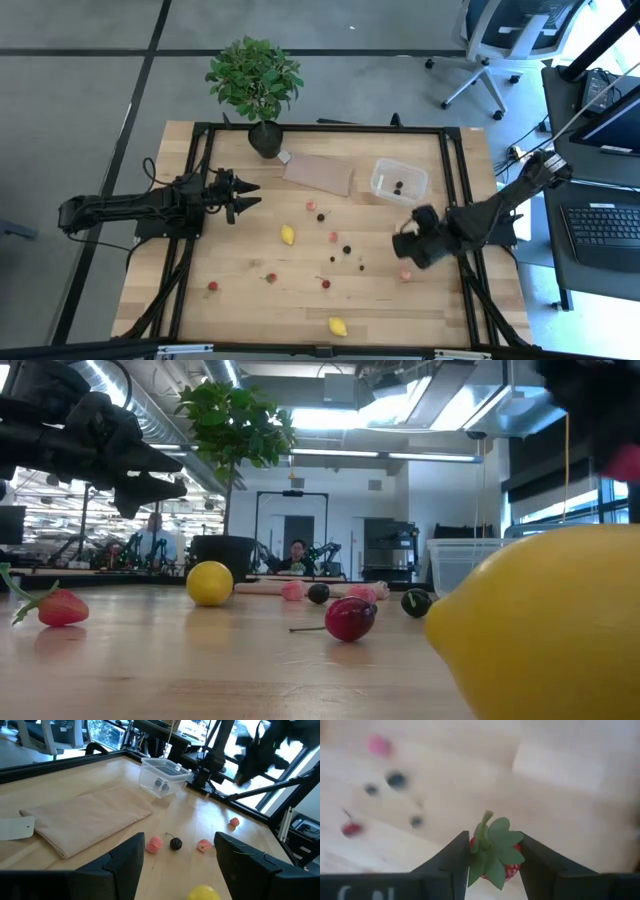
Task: Pick and placing Produce into tupperware
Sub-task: Put the top right red strawberry into the transparent container
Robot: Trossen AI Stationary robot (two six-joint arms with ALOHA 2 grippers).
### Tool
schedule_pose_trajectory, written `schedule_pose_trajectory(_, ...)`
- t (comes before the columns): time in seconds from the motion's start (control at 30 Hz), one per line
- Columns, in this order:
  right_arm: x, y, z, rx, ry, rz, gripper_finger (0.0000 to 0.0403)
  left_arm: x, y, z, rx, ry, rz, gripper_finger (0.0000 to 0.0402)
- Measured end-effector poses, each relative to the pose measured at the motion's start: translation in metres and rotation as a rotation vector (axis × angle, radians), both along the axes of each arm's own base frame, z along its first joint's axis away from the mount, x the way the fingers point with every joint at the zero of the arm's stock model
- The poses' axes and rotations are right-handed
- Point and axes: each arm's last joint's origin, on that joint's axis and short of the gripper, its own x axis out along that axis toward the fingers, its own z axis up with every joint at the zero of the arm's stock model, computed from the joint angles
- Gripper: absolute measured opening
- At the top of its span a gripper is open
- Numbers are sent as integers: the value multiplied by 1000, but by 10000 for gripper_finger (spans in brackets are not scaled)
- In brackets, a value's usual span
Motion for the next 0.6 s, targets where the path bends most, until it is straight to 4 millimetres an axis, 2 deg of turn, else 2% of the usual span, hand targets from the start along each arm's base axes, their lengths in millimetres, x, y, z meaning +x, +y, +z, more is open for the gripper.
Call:
schedule_pose_trajectory(0.17,21,-42,53,-113,-63,6,145,0,0,0,12,3,-1,231)
schedule_pose_trajectory(0.3,30,-86,81,-218,-86,-7,145,0,0,0,59,12,-8,231)
schedule_pose_trajectory(0.43,33,-127,90,-276,-84,-29,146,0,0,0,83,17,-11,231)
schedule_pose_trajectory(0.6,40,-164,82,-257,-33,-48,146,0,0,0,84,17,-11,231)
